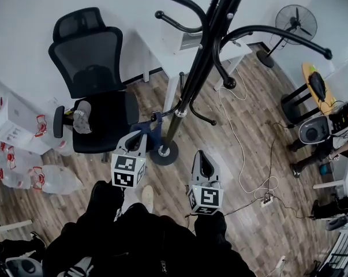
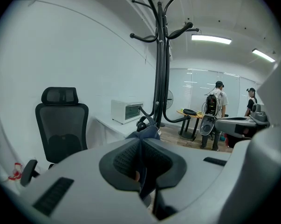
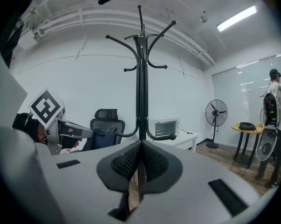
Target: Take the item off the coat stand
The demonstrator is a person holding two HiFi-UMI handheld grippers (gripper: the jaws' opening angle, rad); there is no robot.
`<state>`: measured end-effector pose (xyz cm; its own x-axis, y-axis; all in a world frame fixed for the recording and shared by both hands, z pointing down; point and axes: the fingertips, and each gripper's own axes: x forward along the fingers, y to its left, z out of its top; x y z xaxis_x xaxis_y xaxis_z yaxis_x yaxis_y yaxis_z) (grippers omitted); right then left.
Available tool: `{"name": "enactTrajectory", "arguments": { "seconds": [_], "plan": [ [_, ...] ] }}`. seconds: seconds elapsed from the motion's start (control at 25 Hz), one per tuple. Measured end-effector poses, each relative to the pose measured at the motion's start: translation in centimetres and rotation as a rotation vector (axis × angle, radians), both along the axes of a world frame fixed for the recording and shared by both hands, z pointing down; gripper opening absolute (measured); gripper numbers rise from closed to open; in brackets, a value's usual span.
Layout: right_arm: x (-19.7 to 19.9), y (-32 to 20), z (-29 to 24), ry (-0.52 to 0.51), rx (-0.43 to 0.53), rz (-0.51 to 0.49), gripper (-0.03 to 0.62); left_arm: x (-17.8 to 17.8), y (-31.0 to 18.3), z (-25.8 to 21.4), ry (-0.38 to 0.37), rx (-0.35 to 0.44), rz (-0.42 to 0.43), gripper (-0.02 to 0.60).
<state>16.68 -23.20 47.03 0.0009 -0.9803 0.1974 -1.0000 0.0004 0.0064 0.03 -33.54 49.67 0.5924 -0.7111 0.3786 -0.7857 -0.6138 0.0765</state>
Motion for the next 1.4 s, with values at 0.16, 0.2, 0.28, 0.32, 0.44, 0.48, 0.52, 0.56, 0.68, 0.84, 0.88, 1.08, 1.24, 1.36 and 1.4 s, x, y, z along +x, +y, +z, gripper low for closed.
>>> {"name": "enactTrajectory", "arguments": {
  "seconds": [0.16, 0.2, 0.28, 0.32, 0.44, 0.48, 0.52, 0.56, 0.68, 0.84, 0.88, 1.08, 1.24, 1.36, 1.4],
  "plan": [
    [-0.1, 0.5, -0.1, 0.003, 0.001, 0.002, 0.015, -0.8, 0.0, -0.1, 0.013, -0.004, -0.025, 0.028],
    [-0.1, 0.7, -0.1, 0.003, 0.001, 0.003, 0.015, -1.1, 0.0, -0.1, 0.017, -0.003, -0.033, 0.028],
    [-0.1, 1.0, -0.1, 0.003, 0.001, 0.005, 0.015, -1.5, 0.0, -0.3, 0.024, -0.002, -0.043, 0.028],
    [-0.2, 1.1, -0.1, 0.003, 0.001, 0.005, 0.015, -1.8, 0.1, -0.4, 0.024, -0.001, -0.045, 0.029],
    [-0.5, 1.2, -0.2, 0.003, 0.005, 0.003, 0.015, -2.4, 0.3, -0.8, 0.022, 0.008, -0.049, 0.028],
    [-0.7, 1.2, -0.3, 0.003, 0.007, 0.0, 0.015, -2.5, 0.4, -1.0, 0.023, 0.013, -0.051, 0.029],
    [-0.9, 1.2, -0.4, 0.003, 0.009, -0.003, 0.015, -2.7, 0.6, -1.3, 0.024, 0.02, -0.053, 0.028],
    [-1.0, 1.3, -0.4, 0.002, 0.012, -0.008, 0.015, -2.8, 0.8, -1.7, 0.026, 0.029, -0.053, 0.029],
    [-1.6, 1.6, -0.5, 0.0, 0.02, -0.025, 0.015, -3.3, 1.6, -2.7, 0.038, 0.054, -0.059, 0.029],
    [-2.8, 2.4, -0.7, -0.003, 0.031, -0.053, 0.015, -4.4, 3.3, -4.1, 0.048, 0.081, -0.074, 0.028],
    [-3.1, 2.6, -0.8, -0.003, 0.033, -0.062, 0.015, -4.7, 3.7, -4.4, 0.049, 0.087, -0.08, 0.028],
    [-4.6, 4.0, -1.3, -0.001, 0.047, -0.105, 0.015, -6.3, 6.2, -5.7, 0.053, 0.114, -0.111, 0.029],
    [-5.5, 5.6, -1.5, 0.001, 0.052, -0.136, 0.015, -7.5, 8.6, -6.3, 0.054, 0.129, -0.14, 0.029],
    [-6.1, 7.3, -1.5, 0.002, 0.06, -0.157, 0.015, -8.2, 10.9, -6.5, 0.056, 0.139, -0.162, 0.029],
    [-6.2, 8.0, -1.6, 0.002, 0.063, -0.164, 0.015, -8.5, 11.7, -6.6, 0.057, 0.142, -0.169, 0.029]
  ]
}}
